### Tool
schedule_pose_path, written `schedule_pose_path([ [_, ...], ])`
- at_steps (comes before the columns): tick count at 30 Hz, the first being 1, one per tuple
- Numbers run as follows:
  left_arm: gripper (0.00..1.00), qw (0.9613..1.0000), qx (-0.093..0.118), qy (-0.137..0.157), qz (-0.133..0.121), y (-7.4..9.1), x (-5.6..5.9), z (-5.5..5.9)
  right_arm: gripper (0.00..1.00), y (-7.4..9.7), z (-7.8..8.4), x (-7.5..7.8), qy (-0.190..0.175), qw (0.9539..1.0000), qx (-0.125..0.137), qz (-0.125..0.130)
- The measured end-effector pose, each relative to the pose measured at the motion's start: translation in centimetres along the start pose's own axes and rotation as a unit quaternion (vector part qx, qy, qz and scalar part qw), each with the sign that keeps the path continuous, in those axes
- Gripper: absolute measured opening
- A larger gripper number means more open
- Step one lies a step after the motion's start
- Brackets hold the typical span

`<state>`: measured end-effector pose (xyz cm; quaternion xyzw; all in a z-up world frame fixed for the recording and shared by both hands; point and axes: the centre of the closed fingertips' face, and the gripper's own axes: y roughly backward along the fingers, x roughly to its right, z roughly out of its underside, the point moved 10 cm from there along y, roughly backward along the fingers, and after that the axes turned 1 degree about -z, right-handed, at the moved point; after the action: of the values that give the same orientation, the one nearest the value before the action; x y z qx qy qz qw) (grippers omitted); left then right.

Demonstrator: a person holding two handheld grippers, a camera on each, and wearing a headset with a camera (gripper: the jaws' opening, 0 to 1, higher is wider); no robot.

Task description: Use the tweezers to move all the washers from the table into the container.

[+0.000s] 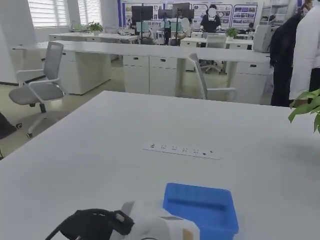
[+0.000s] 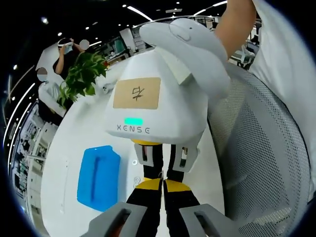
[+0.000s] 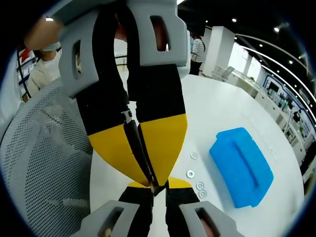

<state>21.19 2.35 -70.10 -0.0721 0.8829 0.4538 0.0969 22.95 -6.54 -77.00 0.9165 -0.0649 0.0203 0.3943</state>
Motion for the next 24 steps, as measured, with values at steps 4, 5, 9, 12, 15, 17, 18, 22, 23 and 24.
schedule_pose_path([
  [4, 0.00, 0.9999, 0.001, -0.008, 0.007, -0.2, 0.0, -0.1, 0.03, 0.0, 0.2, -0.1, -0.004, 1.0000, 0.001, 0.000],
  [5, 0.00, 1.0000, 0.002, -0.006, 0.004, -0.3, 0.0, -0.1, 0.02, 0.0, 0.2, -0.1, -0.006, 1.0000, 0.001, 0.001],
  [9, 0.00, 0.9983, 0.031, 0.041, -0.028, -0.8, 0.4, 0.1, 0.02, 0.2, 0.6, 0.2, -0.046, 0.9989, 0.011, 0.002],
  [12, 0.00, 0.9954, 0.037, 0.071, -0.053, -0.8, 0.8, 0.4, 0.02, 0.2, 0.6, 0.1, -0.055, 0.9984, 0.013, 0.007],
  [15, 0.00, 0.9879, 0.047, 0.116, -0.090, -0.8, 1.5, 0.8, 0.02, 0.2, 0.4, 0.0, -0.058, 0.9982, 0.010, 0.011],
  [17, 0.00, 0.9822, 0.054, 0.141, -0.112, -0.7, 1.8, 0.9, 0.02, 0.3, 0.4, -0.1, -0.058, 0.9981, 0.010, 0.014],
  [18, 0.01, 0.9789, 0.055, 0.151, -0.125, -0.6, 2.0, 1.0, 0.02, 0.3, 0.4, -0.2, -0.061, 0.9979, 0.010, 0.017],
  [22, 0.07, 0.9585, 0.074, 0.202, -0.187, 0.3, 2.2, 1.2, 0.02, 0.4, 0.4, -0.4, -0.065, 0.9976, 0.012, 0.022],
  [23, 0.08, 0.9548, 0.081, 0.214, -0.190, 0.5, 2.3, 1.3, 0.02, 0.5, 0.3, -0.4, -0.065, 0.9975, 0.012, 0.023],
  [24, 0.09, 0.9464, 0.091, 0.237, -0.200, 0.9, 2.5, 1.5, 0.02, 0.5, 0.3, -0.5, -0.066, 0.9975, 0.012, 0.024],
])
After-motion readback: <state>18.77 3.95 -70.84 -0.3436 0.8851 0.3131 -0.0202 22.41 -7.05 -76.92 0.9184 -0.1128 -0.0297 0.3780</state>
